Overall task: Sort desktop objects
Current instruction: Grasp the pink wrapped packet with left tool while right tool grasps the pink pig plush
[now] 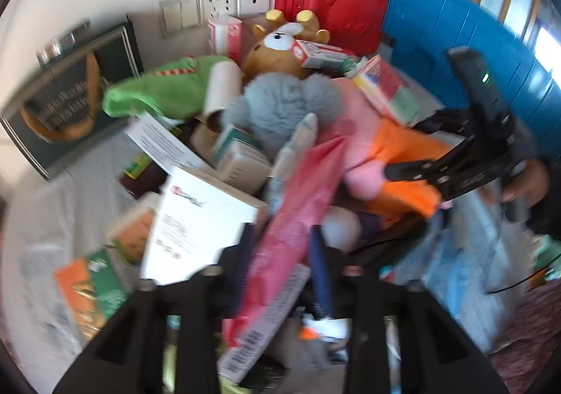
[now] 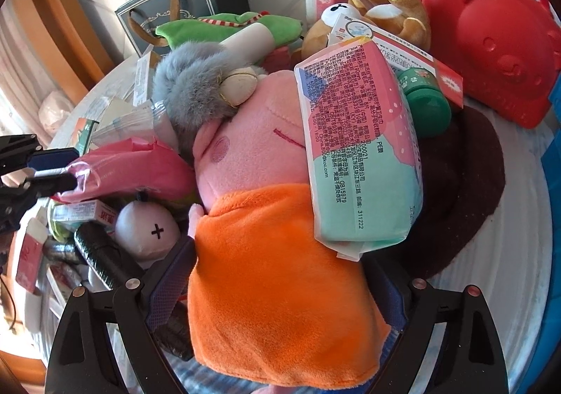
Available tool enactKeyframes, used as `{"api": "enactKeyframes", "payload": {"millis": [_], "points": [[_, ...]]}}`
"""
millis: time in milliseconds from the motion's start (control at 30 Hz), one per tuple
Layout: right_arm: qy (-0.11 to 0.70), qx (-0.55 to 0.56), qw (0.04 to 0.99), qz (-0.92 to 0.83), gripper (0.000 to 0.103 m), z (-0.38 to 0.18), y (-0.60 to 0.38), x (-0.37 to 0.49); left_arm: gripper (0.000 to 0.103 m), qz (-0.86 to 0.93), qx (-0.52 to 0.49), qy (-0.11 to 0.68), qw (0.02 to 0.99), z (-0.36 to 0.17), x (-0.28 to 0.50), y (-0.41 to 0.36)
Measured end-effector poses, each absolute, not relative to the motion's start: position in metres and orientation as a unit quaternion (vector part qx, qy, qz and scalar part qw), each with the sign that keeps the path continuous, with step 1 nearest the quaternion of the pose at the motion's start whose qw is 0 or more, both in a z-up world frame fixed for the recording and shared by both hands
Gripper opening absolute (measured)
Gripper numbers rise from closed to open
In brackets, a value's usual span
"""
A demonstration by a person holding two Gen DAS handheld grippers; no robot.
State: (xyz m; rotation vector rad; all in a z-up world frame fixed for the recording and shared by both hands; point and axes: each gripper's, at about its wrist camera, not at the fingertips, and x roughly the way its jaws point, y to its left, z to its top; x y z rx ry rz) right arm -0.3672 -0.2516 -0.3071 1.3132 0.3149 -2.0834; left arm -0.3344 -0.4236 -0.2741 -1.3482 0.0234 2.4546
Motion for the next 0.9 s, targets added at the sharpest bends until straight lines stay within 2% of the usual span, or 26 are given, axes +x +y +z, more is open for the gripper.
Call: {"api": "enactKeyframes", "payload": {"millis": [67,133,233,500,600,667,767,900], "points": [[0.121,0.499,0.324,-0.795,0.092,-0.307,-0.252,-0.367,0.088,0.859,-0.473,-0.015,0.195,-0.272,-0.333,-0.424],[0.121,0.499,0.324,-0.795,0.092,-0.307,-0.251,-0.366,0.096,0.859,-0.469,-0.021,0.204,-0.270,-0.331,-0.422],[0.119,0.499,0.324,-0.795,0.092,-0.308,-0.250,-0.367,0.096,0.865,-0.467,0.005,0.181,-0.270,-0.332,-0.418],[0.116,0.496,0.327,-0.796,0.092,-0.305,-0.250,-0.366,0.096,0.848,-0.494,0.010,0.191,-0.290,-0.337,-0.415],[0.114,0.497,0.327,-0.796,0.092,-0.306,-0.248,-0.367,0.088,0.848,-0.492,0.027,0.197,-0.292,-0.331,-0.406],[0.112,0.498,0.327,-0.795,0.092,-0.307,-0.247,-0.367,0.073,0.851,-0.488,0.045,0.189,-0.293,-0.328,-0.401],[0.111,0.499,0.327,-0.795,0.092,-0.307,-0.247,-0.367,0.062,0.849,-0.495,0.050,0.176,-0.296,-0.331,-0.402],[0.111,0.500,0.327,-0.794,0.092,-0.307,-0.249,-0.367,0.060,0.849,-0.502,0.076,0.149,-0.304,-0.338,-0.393]]}}
